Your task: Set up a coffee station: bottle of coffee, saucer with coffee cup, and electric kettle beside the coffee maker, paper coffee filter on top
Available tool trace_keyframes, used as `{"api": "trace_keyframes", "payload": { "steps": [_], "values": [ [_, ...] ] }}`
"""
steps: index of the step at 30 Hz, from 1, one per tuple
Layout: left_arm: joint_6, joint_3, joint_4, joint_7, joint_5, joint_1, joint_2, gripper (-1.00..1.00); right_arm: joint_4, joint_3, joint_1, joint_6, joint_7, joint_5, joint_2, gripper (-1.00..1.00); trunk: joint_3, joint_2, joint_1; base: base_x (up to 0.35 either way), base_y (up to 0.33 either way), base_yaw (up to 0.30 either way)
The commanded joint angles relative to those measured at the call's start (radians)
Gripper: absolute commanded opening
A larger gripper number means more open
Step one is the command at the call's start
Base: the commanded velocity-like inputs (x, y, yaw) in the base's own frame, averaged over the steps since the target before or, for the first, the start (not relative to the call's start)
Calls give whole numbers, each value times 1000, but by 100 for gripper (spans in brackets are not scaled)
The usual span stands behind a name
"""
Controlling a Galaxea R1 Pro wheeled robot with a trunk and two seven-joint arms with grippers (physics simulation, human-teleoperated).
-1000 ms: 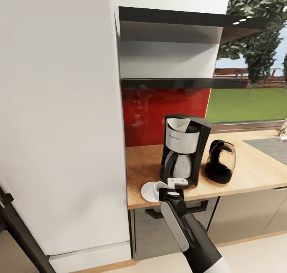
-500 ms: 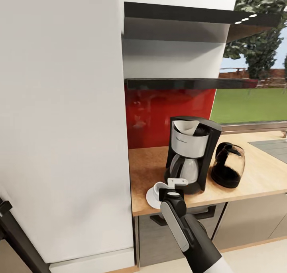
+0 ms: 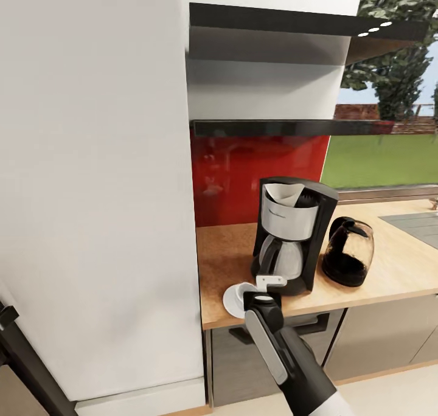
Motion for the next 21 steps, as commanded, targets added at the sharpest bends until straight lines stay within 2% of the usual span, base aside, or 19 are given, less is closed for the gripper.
{"api": "trace_keyframes", "payload": {
  "steps": [1,11,21],
  "values": [
    [-4,8,2,3,-10,-1,0,100,13,2,-1,2,-10,-9,0,-100,-2,-2,0,0,0,0],
    [-4,8,2,3,-10,-1,0,100,36,1,-1,0,-10,-11,0,-100,-2,-2,0,2,0,0],
    [-4,8,2,3,-9,-1,0,100,36,2,-1,0,-10,-11,0,-100,-2,-2,0,107,0,0]
  ]
}}
